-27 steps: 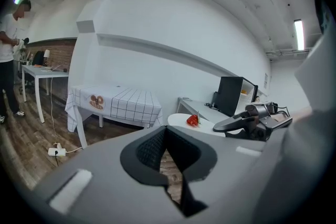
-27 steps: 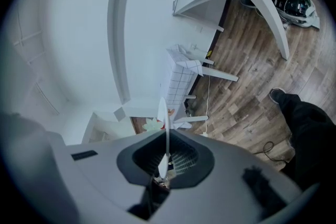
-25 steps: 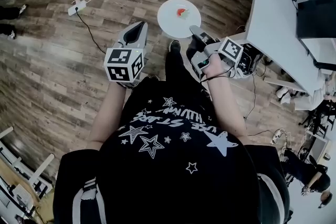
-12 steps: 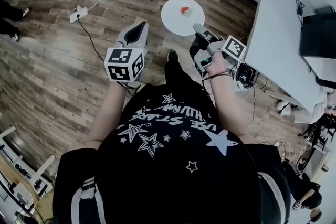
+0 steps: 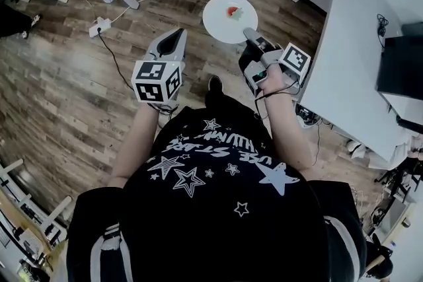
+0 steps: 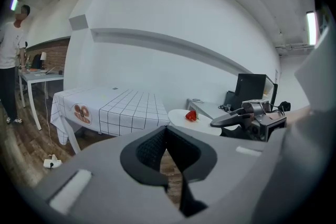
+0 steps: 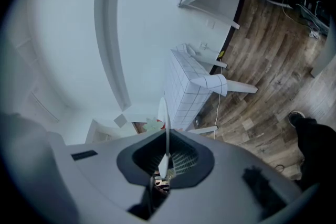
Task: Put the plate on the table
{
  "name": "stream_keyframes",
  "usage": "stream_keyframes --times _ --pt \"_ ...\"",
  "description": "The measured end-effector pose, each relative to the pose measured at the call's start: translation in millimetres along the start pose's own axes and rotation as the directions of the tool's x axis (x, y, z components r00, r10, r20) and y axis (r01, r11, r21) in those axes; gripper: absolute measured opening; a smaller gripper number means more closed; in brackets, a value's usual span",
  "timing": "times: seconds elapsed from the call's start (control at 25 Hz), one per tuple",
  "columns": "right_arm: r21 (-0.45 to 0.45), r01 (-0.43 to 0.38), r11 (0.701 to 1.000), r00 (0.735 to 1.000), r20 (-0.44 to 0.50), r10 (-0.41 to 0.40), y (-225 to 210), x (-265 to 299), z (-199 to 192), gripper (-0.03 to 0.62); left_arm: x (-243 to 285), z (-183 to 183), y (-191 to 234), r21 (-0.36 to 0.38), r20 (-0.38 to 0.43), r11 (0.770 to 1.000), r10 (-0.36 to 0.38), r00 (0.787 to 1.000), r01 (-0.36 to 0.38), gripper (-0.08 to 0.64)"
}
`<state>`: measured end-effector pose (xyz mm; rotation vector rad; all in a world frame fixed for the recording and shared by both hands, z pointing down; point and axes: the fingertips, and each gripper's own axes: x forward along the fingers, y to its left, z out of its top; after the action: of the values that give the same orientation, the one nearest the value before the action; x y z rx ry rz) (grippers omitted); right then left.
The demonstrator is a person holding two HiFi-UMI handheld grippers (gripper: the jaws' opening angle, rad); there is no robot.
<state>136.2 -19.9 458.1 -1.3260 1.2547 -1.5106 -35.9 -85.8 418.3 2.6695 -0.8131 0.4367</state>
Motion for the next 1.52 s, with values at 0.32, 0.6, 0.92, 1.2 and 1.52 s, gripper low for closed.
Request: stream_keyframes --times 0.32,0.6,0.92,1.2,1.52 --pt "-0.010 0.001 1.000 1.000 -0.021 -0.001 0 18 48 0.021 48 23 -10 0.010 0.010 1.000 0.001 1.000 -0.001 0.009" --pt "-0.021 -0.003 1.000 0.998 -0.057 0.002 -1 37 77 0.021 74 29 -6 0.008 0.013 0.999 0.031 0.999 -0.031 0.009" --pt "-0.008 0.003 1.000 0.998 -0.067 -0.004 -6 60 99 0.021 92 38 12 -0.010 0.016 0.998 0.064 0.998 -0.064 0.009" --pt "-0.003 0.022 1.000 0.998 -0.052 -0.022 -6 91 117 0.021 129 47 36 -0.013 0.006 0.999 0.039 0.999 -0.039 0.009" --pt "-0.019 0.039 0.999 0.999 -0.011 -0.039 9 149 160 0.021 190 82 81 -0.014 0.015 1.000 0.004 1.000 -0.003 0.009"
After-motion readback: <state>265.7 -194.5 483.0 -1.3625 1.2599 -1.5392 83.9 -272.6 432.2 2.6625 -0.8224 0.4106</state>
